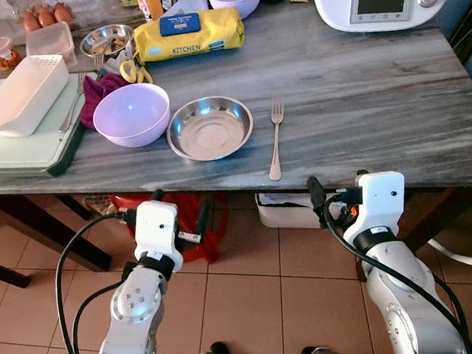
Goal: Setting the table
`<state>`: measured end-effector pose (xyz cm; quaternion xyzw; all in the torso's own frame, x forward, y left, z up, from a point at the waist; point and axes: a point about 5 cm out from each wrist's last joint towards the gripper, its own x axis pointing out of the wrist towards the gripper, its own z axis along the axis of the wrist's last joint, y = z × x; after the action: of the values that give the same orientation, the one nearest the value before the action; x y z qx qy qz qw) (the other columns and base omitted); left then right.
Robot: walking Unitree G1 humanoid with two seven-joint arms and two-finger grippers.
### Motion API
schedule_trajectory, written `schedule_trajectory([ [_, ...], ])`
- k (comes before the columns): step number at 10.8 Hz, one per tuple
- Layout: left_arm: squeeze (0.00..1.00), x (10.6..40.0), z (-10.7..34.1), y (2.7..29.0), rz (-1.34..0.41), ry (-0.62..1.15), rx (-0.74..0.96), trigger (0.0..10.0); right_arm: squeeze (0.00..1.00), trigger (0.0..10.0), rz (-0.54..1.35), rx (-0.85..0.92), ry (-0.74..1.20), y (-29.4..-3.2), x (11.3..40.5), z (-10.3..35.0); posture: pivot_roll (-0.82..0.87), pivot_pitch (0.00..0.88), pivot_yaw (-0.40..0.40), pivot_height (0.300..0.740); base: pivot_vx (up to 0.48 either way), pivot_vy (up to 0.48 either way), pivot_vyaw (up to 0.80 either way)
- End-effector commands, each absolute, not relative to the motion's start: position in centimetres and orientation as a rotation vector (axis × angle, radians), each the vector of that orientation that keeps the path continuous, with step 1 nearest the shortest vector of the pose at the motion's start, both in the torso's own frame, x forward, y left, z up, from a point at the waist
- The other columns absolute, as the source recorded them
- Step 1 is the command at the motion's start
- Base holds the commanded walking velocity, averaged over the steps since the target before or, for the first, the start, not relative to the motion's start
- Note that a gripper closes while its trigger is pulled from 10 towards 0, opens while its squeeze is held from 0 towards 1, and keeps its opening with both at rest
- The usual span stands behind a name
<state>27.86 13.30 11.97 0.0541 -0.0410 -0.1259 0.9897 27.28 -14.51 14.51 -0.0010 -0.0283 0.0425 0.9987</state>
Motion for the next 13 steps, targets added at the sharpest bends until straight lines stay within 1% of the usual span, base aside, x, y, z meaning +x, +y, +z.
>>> schedule_trajectory([
  [1, 0.00, 27.9, 11.4, 13.7, -0.228, -0.052, 0.118, 10.0, 0.00, 10.0, 0.078, -0.003, -0.054, -14.5, 27.3, 14.3, -0.09, 0.194, 0.104, 0.740, -0.270, 0.000, 0.00],
  [2, 0.00, 27.9, 11.4, 13.7, -0.221, -0.051, 0.122, 10.0, 0.00, 10.0, 0.087, 0.025, -0.037, -14.4, 27.5, 14.4, -0.09, 0.194, 0.103, 0.740, -0.341, 0.000, 0.00],
  [7, 0.00, 28.0, 11.5, 13.5, -0.213, -0.049, 0.120, 10.0, 0.00, 10.0, 0.107, 0.027, -0.035, -14.6, 28.4, 14.6, -0.08, 0.195, 0.097, 0.740, -0.341, 0.000, 0.00],
  [10, 0.00, 28.0, 11.5, 13.5, -0.222, -0.047, 0.125, 10.0, 0.00, 10.0, 0.083, -0.004, -0.058, -14.8, 28.5, 14.6, -0.08, 0.193, 0.099, 0.740, -0.342, 0.000, 0.00],
  [11, 0.00, 28.1, 11.5, 13.5, -0.224, -0.047, 0.129, 10.0, 0.00, 10.0, 0.080, 0.038, -0.054, -14.9, 28.6, 14.8, -0.08, 0.193, 0.099, 0.740, -0.330, 0.000, 0.00],
  [12, 0.00, 28.1, 11.5, 13.5, -0.228, -0.050, 0.130, 10.0, 0.00, 10.0, 0.092, 0.043, -0.044, -14.8, 28.6, 14.8, -0.08, 0.193, 0.099, 0.740, -0.330, 0.000, 0.00],
  [13, 0.00, 28.1, 11.6, 13.4, -0.233, -0.061, 0.129, 10.0, 0.00, 10.0, 0.088, 0.016, -0.052, -14.8, 28.7, 14.8, -0.08, 0.191, 0.099, 0.740, -0.281, 0.000, 0.00],
])
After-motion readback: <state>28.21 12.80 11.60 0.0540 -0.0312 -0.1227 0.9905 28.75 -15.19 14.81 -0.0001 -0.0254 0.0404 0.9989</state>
